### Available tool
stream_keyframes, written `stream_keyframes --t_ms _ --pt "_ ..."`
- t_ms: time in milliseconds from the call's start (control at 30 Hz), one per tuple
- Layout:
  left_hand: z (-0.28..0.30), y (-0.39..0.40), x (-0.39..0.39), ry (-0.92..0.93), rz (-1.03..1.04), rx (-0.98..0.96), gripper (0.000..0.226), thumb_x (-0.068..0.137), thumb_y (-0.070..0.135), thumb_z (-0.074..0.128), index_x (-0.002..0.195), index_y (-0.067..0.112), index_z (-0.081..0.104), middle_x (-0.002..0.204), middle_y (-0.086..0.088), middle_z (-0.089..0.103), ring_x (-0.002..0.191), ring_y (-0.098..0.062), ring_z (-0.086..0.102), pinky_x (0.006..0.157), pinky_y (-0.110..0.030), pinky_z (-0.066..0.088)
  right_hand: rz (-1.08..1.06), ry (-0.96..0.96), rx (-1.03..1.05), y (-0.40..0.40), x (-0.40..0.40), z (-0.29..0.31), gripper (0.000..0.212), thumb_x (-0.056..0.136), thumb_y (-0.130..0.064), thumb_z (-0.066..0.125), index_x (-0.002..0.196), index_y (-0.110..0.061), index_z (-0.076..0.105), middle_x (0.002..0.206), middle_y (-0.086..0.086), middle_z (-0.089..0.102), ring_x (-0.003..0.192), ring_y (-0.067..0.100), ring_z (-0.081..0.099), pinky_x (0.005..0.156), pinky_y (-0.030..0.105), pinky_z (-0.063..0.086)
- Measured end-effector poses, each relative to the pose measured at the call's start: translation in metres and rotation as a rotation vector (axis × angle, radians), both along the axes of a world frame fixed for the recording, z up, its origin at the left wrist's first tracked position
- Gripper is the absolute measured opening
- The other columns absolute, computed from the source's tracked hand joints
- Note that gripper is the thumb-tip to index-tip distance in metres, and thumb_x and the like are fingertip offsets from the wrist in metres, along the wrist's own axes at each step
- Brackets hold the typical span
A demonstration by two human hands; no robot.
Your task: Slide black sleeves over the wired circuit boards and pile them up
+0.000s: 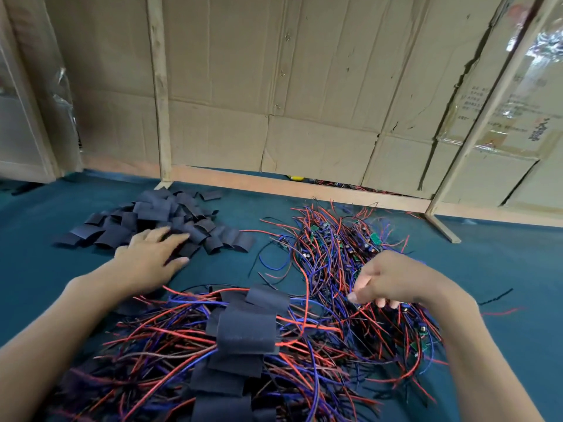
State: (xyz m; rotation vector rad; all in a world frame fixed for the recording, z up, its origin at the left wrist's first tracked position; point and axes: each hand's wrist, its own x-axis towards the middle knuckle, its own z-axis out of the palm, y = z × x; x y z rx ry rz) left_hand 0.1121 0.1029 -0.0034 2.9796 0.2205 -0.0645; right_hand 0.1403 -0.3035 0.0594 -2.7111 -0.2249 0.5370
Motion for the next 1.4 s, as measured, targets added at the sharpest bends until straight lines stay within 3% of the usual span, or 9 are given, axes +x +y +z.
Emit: stream_keyframes --t_ms 200,300,400,567,767,1000,1200,1300,1400 --pt "0.009 0.024 0.006 -0.073 -0.05 0.092 0.04 0.094 0.047 0.057 0.13 0.031 0.059 0.13 0.0 0.058 0.123 -0.024 0.051 0.1 -0.041 0.045 -0.015 0.04 -0.049 0.008 0.002 -0.008 0.044 0.063 -0.045 0.09 0.084 -0.013 0.07 0.076 0.016 0.073 0.06 0.021 0.066 0.052 0.027 0.055" --pt "0.006 0.021 0.005 -0.086 -0.018 0.162 0.033 0.094 0.053 0.055 0.124 0.038 0.056 0.132 0.009 0.054 0.126 -0.02 0.046 0.094 -0.042 0.04 -0.001 -0.028 -0.117 0.02 0.002 -0.014 0.053 0.063 -0.038 0.092 0.089 -0.001 0.064 0.071 0.014 0.072 0.061 0.03 0.071 0.053 0.034 0.057" --pt "0.004 0.02 0.007 -0.087 -0.051 0.117 0.032 0.096 0.051 0.054 0.123 0.035 0.052 0.135 0.008 0.053 0.127 -0.019 0.045 0.095 -0.043 0.039 -0.042 -0.108 -0.065 0.026 0.005 -0.015 0.041 0.065 -0.031 0.093 0.084 -0.01 0.064 0.07 0.011 0.073 0.062 0.03 0.073 0.054 0.037 0.061" --pt "0.003 0.017 0.003 -0.051 -0.122 0.103 0.054 0.098 0.055 0.046 0.148 0.046 0.028 0.15 0.015 0.042 0.136 -0.017 0.035 0.092 -0.042 0.031 -0.084 -0.075 -0.073 0.024 0.007 -0.014 0.032 0.071 -0.022 0.09 0.083 0.0 0.07 0.078 0.016 0.072 0.066 0.033 0.073 0.054 0.039 0.062" --pt "0.006 0.013 0.005 -0.112 -0.18 0.078 0.045 0.096 0.049 0.055 0.14 0.046 0.042 0.134 0.015 0.057 0.129 -0.013 0.045 0.085 -0.035 0.026 -0.067 -0.244 -0.141 0.022 0.004 0.0 0.025 0.071 -0.03 0.087 0.073 -0.01 0.073 0.067 0.006 0.069 0.06 0.017 0.063 0.057 0.024 0.048" --pt "0.017 0.027 -0.003 -0.249 -0.212 0.017 0.051 0.085 0.054 0.065 0.132 0.036 0.054 0.116 0.009 0.071 0.106 -0.017 0.065 0.085 -0.03 0.048 -0.413 -0.549 0.555 -0.007 -0.007 0.046 0.012 0.082 -0.012 0.08 0.09 -0.015 0.071 0.057 0.001 0.069 0.045 0.006 0.063 0.037 0.022 0.049" --pt "0.052 0.01 -0.023 -0.528 -0.132 -0.299 0.049 0.079 0.029 0.079 0.126 0.029 0.063 0.1 0.005 0.072 0.094 -0.013 0.067 0.094 -0.025 0.045 -0.338 -0.61 1.387 -0.006 -0.022 0.06 0.025 0.085 0.004 0.07 0.109 0.008 0.064 0.082 0.012 0.07 0.072 0.026 0.071 0.073 0.032 0.06" --pt "0.08 -0.014 -0.038 -0.701 -0.192 -0.435 0.039 0.077 0.017 0.082 0.113 0.026 0.071 0.098 0.005 0.075 0.088 -0.001 0.067 0.087 -0.01 0.046 -0.197 -0.499 1.627 0.0 -0.033 0.073 0.019 0.081 -0.002 0.069 0.1 0.002 0.066 0.086 0.01 0.068 0.084 0.025 0.069 0.085 0.031 0.056" --pt "0.102 -0.047 -0.058 -0.741 -0.317 -0.569 0.038 0.074 0.013 0.083 0.1 0.038 0.07 0.085 0.029 0.071 0.085 0.016 0.063 0.078 0.003 0.041 -0.119 -0.434 1.757 0.009 -0.044 0.084 0.012 0.084 -0.011 0.068 0.094 -0.006 0.068 0.09 0.004 0.069 0.089 0.018 0.069 0.085 0.024 0.054"
